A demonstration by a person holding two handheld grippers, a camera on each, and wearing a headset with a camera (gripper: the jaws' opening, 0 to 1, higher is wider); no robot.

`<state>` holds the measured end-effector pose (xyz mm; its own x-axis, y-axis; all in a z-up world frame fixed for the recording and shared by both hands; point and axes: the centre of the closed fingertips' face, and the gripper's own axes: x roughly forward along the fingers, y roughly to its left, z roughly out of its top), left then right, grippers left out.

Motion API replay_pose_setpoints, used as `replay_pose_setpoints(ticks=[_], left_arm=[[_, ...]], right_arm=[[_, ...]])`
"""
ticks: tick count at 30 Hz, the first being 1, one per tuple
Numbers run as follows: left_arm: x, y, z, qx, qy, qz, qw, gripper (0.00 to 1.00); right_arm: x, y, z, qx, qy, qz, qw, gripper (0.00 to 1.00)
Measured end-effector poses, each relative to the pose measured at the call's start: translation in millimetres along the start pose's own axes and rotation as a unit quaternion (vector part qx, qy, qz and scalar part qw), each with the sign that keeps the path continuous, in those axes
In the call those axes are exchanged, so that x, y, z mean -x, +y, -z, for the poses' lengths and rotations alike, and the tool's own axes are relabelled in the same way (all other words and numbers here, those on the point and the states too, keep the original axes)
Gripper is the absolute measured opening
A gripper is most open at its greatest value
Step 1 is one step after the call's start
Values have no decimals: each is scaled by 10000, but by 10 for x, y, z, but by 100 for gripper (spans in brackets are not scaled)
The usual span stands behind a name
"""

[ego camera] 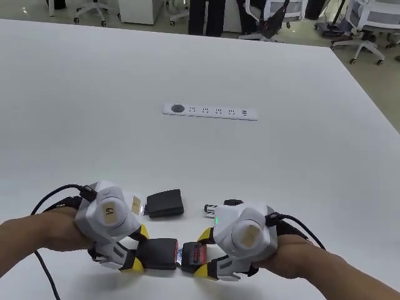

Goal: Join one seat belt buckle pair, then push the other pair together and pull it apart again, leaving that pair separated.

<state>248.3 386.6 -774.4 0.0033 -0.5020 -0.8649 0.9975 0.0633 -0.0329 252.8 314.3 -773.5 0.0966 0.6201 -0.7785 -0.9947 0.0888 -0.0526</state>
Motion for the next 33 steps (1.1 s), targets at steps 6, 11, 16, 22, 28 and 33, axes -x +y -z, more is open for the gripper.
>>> replay_pose_setpoints(ticks=[6,11,16,22,28,33], left_arm=[[-20,15,5,-12,50,15,10000,32],[-23,11,12,-89,101,27,9999,32],[-23,4,1,-149,188,20,9997,33],[16,11,-11,-100,189,-62,9998,38],[109,21,-24,24,33,-114,9999,45],[191,37,-10,196,-87,-195,9996,49]], right_arm=[[-4,-15,0,19,-2,-39,10000,29],[15,8,12,126,25,-65,9999,30],[16,3,17,146,28,-91,9998,31],[28,23,50,134,79,-117,9998,36],[112,19,60,218,71,-53,9997,43],[194,-16,76,327,95,68,9994,49]])
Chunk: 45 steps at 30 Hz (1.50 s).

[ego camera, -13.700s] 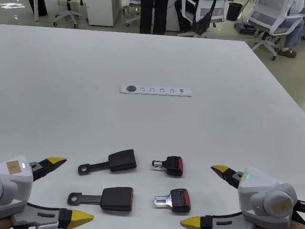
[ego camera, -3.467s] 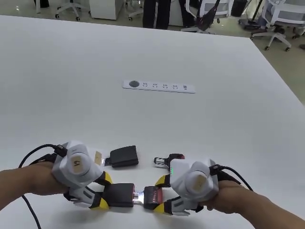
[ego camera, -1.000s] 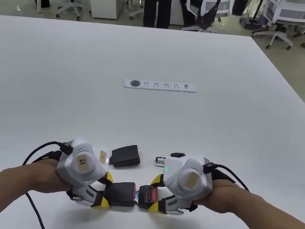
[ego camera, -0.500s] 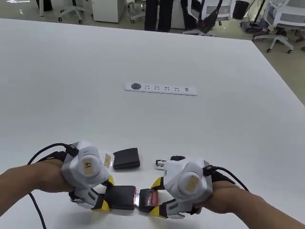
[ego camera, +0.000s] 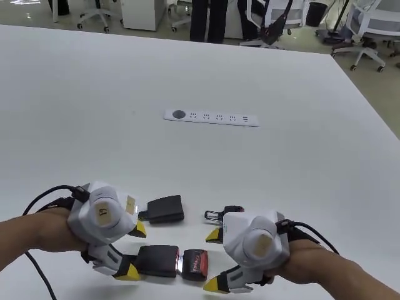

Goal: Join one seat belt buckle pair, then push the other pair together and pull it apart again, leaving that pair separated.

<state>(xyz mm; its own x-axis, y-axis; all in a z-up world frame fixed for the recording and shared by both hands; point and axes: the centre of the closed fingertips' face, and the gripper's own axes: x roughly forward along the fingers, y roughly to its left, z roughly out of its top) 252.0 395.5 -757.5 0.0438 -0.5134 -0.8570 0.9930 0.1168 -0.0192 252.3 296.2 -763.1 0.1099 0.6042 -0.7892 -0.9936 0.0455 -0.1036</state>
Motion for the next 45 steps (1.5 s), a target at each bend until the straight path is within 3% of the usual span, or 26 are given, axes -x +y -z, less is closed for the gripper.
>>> replay_pose_setpoints(ticks=[8,14,16,23,26,28,32,45], left_arm=[[153,91,-49,259,-188,-209,9993,53],[251,275,-89,422,-386,-432,9974,54],[254,274,-135,421,-422,-500,9970,55],[271,483,-127,527,-504,-650,9952,56],[266,579,-102,577,-506,-710,9945,56],[241,576,-133,622,-511,-718,9942,56],[222,719,-76,683,-471,-755,9937,55],[73,906,-75,750,-302,-788,9936,52]], right_arm=[[180,-194,17,-34,-68,295,9995,54],[308,-342,31,-86,-74,458,9989,55],[341,-394,57,-94,-72,500,9987,55],[448,-557,166,-253,-14,636,9977,56],[481,-617,213,-328,-10,691,9971,56],[494,-649,258,-331,11,704,9970,55],[512,-701,337,-243,65,730,9970,53],[510,-874,467,-212,100,758,9968,44]])
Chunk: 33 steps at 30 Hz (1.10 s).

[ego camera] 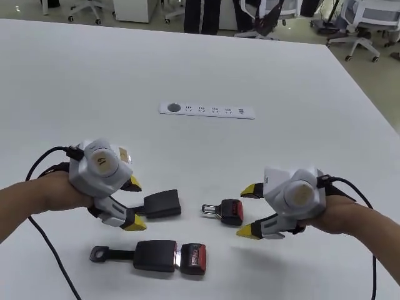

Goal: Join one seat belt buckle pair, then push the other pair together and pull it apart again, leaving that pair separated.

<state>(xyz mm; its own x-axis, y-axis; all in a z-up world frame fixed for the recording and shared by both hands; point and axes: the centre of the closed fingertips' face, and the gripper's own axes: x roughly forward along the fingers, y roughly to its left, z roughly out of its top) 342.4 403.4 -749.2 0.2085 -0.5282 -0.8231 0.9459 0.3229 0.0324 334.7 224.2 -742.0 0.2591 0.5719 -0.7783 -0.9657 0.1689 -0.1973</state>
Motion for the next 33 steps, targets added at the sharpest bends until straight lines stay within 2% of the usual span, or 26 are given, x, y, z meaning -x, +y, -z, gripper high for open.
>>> replay_pose_setpoints(ticks=[4,14,18,21,28,33], left_arm=[[-62,33,-2,20,74,31,10000,49],[-179,61,-33,-6,251,127,9996,42],[-220,87,-56,-27,301,202,9993,36],[-254,100,-63,-108,388,251,9989,35],[-298,39,-58,-372,573,457,9966,32],[-296,26,-49,-472,602,533,9956,32]], right_arm=[[-52,-76,56,-18,16,4,10000,41],[-144,-121,137,-185,81,-79,9998,37],[-202,-119,173,-221,116,-127,9996,35],[-237,-96,174,-184,175,-175,9995,33],[-257,-109,201,-188,247,-199,9993,31],[-260,-108,214,-160,257,-230,9993,31]])
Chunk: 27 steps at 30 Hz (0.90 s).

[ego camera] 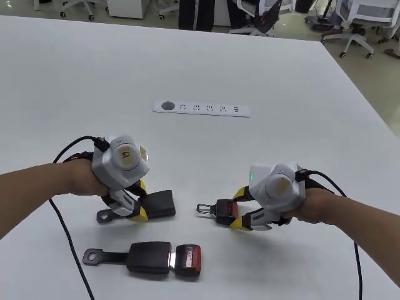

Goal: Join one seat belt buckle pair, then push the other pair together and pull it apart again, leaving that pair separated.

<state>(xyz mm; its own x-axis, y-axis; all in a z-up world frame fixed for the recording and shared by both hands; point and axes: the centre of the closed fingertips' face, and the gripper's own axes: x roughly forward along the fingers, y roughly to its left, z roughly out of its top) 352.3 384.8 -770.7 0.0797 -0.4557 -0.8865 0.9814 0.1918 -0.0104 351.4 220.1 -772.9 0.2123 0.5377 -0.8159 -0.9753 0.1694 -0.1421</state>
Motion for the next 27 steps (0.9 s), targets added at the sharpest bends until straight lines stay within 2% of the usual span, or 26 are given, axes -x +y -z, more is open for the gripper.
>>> replay_pose_setpoints(ticks=[7,11,18,27], left_arm=[[-1,-13,6,-82,7,93,9999,32],[-2,-30,2,-288,97,162,9994,31],[-26,9,47,-602,278,291,9974,31],[-30,16,60,-762,376,397,9956,31]], right_arm=[[-8,6,8,63,24,-59,10000,30],[-1,18,2,137,51,-119,9998,30],[-9,27,-3,279,107,-205,9993,30],[-11,44,-8,419,171,-287,9986,30]])
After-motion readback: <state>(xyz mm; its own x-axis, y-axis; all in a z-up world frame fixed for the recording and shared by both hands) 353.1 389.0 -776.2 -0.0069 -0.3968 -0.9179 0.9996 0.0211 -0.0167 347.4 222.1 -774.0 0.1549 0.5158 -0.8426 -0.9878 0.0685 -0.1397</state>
